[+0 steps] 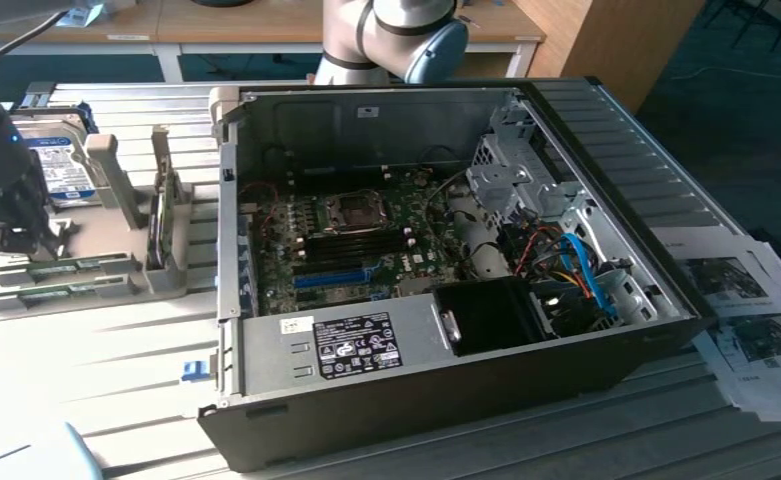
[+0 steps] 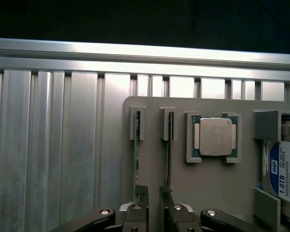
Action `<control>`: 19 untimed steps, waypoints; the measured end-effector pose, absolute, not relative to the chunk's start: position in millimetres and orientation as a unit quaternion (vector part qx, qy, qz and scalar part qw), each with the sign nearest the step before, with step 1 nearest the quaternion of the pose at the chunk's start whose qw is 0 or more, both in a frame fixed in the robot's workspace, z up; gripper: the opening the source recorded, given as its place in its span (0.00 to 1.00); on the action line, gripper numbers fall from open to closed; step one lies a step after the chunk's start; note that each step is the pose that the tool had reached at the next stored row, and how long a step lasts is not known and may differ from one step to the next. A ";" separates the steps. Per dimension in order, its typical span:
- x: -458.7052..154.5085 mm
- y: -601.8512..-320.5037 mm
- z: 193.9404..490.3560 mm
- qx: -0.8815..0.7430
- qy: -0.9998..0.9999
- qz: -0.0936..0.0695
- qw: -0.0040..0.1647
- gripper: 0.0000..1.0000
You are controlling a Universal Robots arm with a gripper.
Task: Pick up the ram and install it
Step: 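Pick up the ram and move it above insertion slot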
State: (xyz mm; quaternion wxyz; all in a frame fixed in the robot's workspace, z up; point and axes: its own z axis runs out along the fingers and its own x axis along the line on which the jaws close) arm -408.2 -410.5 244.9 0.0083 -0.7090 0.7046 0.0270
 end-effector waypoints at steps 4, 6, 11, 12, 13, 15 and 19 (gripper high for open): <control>-408.1 -413.1 244.9 -0.709 0.705 0.027 0.008 0.24; -408.1 -414.4 244.9 -0.709 0.705 0.027 0.008 0.24; -408.1 -415.1 244.9 -0.709 0.705 0.027 0.008 0.24; -408.1 -415.2 244.9 -0.709 0.705 0.027 0.008 0.24; -408.1 -415.2 244.9 -0.709 0.705 0.027 0.008 0.24; -408.1 -415.2 244.2 -0.709 0.705 0.027 0.008 0.24; -408.1 -415.3 241.7 -0.709 0.705 0.027 0.008 0.24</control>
